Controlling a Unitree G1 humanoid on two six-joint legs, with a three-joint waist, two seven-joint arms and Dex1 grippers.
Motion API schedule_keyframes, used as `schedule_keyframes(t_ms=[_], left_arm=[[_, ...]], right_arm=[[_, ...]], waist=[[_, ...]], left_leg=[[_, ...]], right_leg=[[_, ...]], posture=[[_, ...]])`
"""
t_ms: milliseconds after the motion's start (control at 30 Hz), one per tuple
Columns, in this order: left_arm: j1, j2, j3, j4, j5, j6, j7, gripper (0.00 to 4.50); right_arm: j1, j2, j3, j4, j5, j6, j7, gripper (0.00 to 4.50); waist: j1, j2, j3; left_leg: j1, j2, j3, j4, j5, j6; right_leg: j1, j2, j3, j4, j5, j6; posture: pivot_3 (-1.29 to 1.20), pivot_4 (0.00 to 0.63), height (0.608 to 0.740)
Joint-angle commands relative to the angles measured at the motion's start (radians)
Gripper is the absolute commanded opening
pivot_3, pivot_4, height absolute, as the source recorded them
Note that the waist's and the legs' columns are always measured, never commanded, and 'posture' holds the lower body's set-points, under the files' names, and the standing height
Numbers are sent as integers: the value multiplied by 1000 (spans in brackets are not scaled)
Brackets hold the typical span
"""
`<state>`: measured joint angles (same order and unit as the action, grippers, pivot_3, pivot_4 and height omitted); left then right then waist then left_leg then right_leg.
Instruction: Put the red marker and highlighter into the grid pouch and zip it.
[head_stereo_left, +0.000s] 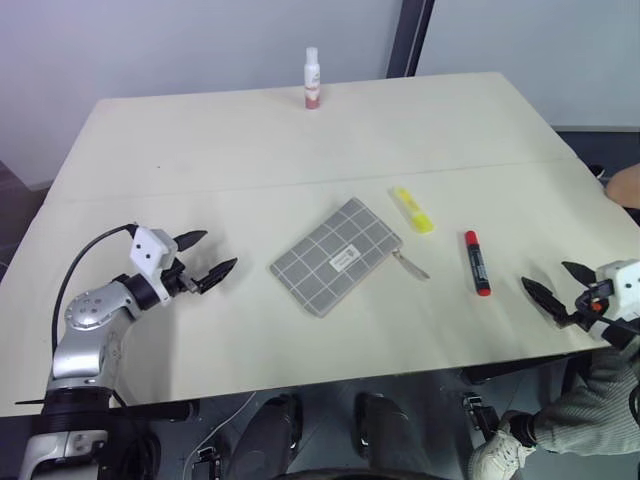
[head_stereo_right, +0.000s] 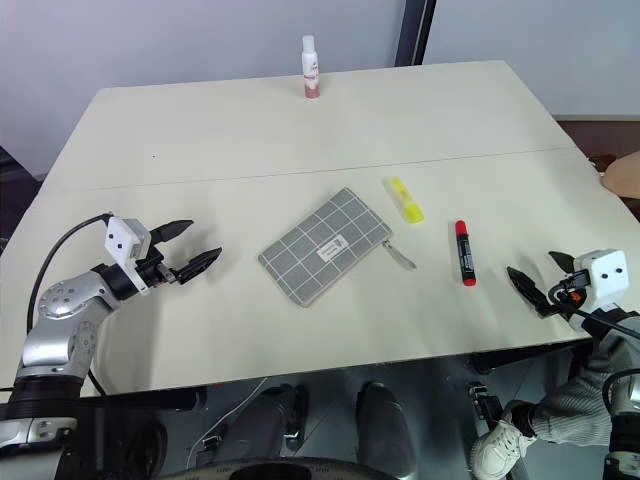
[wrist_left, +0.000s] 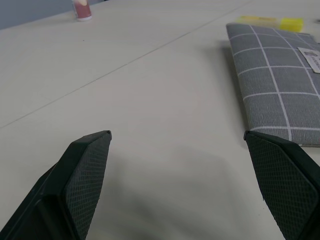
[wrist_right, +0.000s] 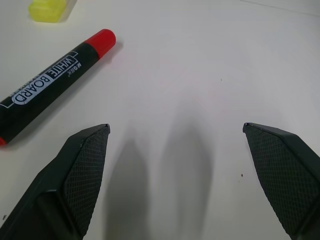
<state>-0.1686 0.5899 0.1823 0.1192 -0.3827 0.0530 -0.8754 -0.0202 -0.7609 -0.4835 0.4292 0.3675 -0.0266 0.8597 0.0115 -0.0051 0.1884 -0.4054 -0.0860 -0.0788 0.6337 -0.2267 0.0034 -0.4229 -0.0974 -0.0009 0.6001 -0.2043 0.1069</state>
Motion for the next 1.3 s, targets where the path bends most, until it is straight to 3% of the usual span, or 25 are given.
schedule_keyframes(t_ms=[33, 900, 1000, 1100, 1233, 1300], left_arm=[[-12, 5, 22, -10, -5, -25, -4, 4500], [-5, -14, -9, -37, 15, -137, -38, 4500], [0, -8, -21, -49, 34, -167, -54, 4500], [11, 15, -48, -57, 73, -237, -94, 4500], [7, 4, -100, -82, 110, -299, -111, 4500], [10, 11, -138, -94, 152, -371, -133, 4500]], right_arm=[[3, -5, -16, -47, 16, 5, -8, 4439], [-23, -5, -5, -136, 46, 93, -14, 4439], [-31, 8, 5, -215, 70, 134, -22, 3576], [-52, 49, 40, -376, 128, 225, -50, 2089], [-73, 138, 182, -574, 118, 296, -106, 23], [-94, 170, 237, -614, 97, 308, -133, 23]], waist=[[0, 0, 0], [1, 0, 0], [-1, 0, 0], [-2, 0, 0], [0, 0, 0], [2, 0, 0]], left_leg=[[0, 0, 0, 0, 0, 0], [0, 0, 0, 0, 0, 0], [0, 0, 0, 0, 0, 0], [0, 1, 0, 0, 0, 0], [0, 4, 0, 0, 0, 0], [-1, 4, 0, 0, 0, 0]], right_leg=[[0, 0, 0, 0, 0, 0], [0, 0, 0, 0, 0, 0], [0, 0, 0, 0, 0, 0], [0, 0, 0, 0, 0, 0], [-1, 2, 0, 0, 1, -1], [-1, 2, 0, 0, 1, -2]], posture=[[0, 150, 740], [0, 150, 740], [0, 150, 740], [0, 150, 740], [0, 150, 740], [0, 150, 740]])
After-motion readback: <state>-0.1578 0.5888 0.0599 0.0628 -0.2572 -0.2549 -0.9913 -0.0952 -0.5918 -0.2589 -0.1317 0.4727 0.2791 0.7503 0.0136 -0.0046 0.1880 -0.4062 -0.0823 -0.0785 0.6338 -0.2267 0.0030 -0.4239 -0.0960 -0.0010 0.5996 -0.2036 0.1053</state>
